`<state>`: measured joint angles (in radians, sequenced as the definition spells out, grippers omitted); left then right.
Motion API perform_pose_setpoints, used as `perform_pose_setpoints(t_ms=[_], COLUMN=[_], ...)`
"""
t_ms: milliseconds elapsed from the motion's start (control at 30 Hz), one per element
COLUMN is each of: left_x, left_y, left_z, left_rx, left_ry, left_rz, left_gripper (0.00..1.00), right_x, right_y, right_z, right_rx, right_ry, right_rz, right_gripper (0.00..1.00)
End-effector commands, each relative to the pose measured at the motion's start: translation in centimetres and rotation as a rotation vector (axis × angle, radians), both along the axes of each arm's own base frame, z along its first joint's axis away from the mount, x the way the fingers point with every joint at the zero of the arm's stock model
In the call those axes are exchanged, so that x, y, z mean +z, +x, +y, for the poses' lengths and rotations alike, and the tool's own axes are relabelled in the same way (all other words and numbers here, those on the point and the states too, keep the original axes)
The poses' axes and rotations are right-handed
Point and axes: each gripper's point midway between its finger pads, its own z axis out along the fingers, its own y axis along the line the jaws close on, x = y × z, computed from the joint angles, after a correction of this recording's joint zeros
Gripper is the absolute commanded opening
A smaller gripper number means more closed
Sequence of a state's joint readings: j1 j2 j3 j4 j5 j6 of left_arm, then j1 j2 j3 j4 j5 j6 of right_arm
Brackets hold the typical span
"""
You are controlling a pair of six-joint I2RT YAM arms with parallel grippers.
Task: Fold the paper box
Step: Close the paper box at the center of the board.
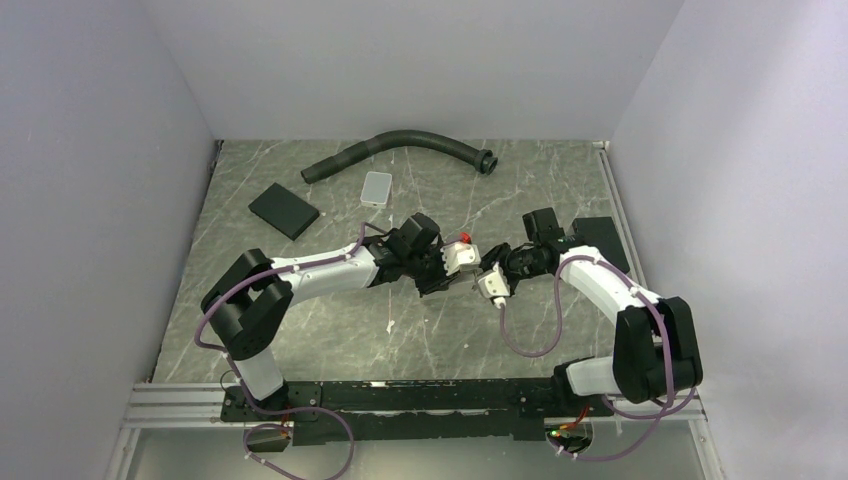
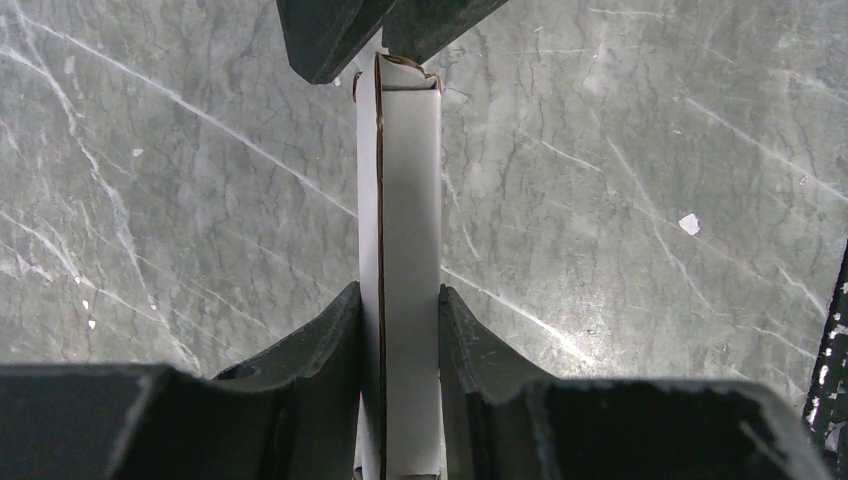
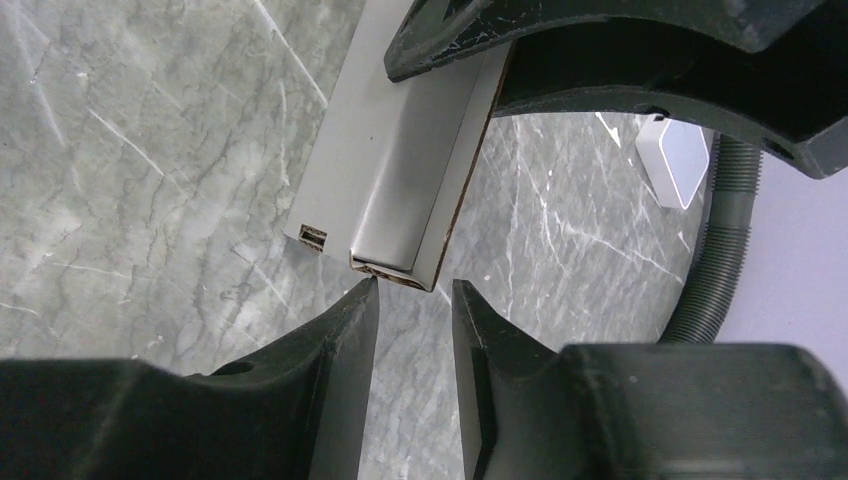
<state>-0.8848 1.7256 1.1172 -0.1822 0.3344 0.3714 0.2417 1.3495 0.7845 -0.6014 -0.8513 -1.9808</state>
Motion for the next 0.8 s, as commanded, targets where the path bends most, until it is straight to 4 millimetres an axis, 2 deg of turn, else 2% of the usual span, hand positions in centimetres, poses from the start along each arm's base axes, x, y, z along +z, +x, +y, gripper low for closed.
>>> perform_pose_setpoints(t_ms=[0, 333, 767], left_x=[-3.51, -3.67, -3.76], left_y=[-1.60, -1.63, -1.60], left_z=[1.48, 1.46, 1.46], left_rx=[-0.004, -0.005, -0.004], left_ry=[0.109, 0.109, 0.112], left_rz=[0.090, 0.094, 0.095], left_gripper=[0.33, 0.33, 0.33], right_x=[2.24, 2.11, 1.80], right_y=[0.84, 0.96, 0.41], right_z=[0.31, 0.38, 0.82], right_rx=[0.024, 0.030, 0.038], right_ry=[0.002, -0.010, -0.010], right_rz=[-0.092, -0.111, -0.099], right_gripper=[0.37, 0.37, 0.28])
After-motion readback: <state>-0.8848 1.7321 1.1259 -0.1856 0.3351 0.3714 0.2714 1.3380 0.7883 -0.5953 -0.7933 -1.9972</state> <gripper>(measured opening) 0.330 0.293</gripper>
